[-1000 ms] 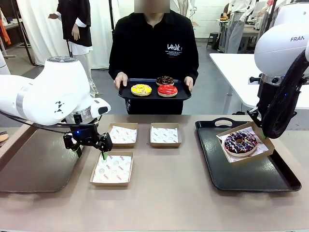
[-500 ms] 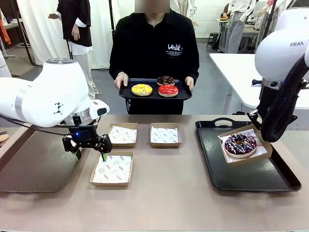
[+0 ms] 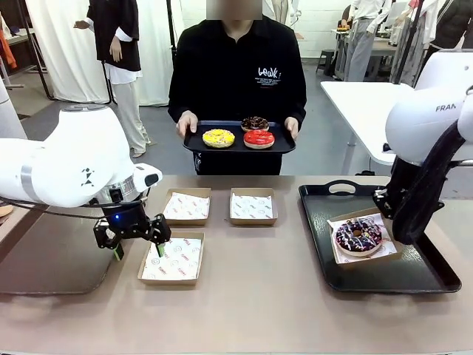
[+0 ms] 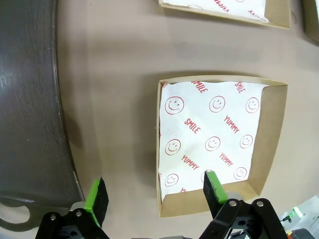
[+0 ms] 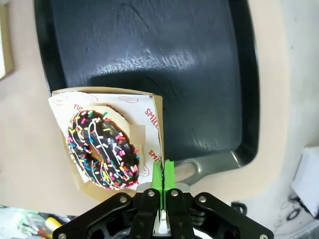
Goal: Individually package the donuts and arrange them on the tray.
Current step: Place the picked Paper togo box on the Handle tray while simultaneously picking up another Paper togo box from the table with the other hand.
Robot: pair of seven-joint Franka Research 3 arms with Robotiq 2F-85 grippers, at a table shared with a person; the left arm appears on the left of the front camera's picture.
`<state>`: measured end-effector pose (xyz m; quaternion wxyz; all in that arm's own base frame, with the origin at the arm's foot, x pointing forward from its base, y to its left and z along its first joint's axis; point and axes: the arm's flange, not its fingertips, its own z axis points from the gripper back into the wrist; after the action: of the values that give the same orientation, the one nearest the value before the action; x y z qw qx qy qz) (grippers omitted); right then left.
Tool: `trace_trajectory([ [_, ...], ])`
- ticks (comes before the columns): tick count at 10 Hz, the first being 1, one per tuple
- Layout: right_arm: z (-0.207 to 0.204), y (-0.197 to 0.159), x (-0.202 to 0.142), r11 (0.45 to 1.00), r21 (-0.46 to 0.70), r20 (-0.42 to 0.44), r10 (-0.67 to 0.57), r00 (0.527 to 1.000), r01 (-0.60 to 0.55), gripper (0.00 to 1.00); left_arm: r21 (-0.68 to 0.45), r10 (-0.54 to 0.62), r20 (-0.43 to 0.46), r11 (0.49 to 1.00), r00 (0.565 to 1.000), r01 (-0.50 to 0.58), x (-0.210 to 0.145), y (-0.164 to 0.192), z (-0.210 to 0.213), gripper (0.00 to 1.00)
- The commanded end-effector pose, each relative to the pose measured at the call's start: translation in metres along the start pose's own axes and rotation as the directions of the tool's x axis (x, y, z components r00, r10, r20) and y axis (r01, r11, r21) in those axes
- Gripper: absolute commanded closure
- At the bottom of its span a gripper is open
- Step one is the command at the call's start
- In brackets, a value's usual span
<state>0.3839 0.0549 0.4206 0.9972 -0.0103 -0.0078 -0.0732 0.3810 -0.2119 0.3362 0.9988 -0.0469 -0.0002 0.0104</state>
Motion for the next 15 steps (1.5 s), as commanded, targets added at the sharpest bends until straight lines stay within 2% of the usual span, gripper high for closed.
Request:
trace_trajectory([
  [1, -0.007, 0.002, 0.0, 0.995, 0.045, 0.042, 0.083, 0.996, -0.084, 0.99, 0.017, 0.017, -0.004, 1.0, 1.0, -0.016, 0.001, -0.012, -0.013, 0.0],
  [6, -0.035, 0.008, 0.02, 0.995, 0.036, -0.057, 0.097, 0.994, -0.095, 0.99, 0.045, 0.011, -0.034, 0.999, 0.999, -0.01, 0.008, -0.024, -0.028, 0.0],
  [15, -0.048, 0.016, 0.022, 0.995, 0.015, -0.089, 0.103, 0.991, -0.102, 0.99, 0.006, -0.035, -0.024, 0.999, 0.999, 0.035, 0.004, -0.024, -0.026, 0.0],
])
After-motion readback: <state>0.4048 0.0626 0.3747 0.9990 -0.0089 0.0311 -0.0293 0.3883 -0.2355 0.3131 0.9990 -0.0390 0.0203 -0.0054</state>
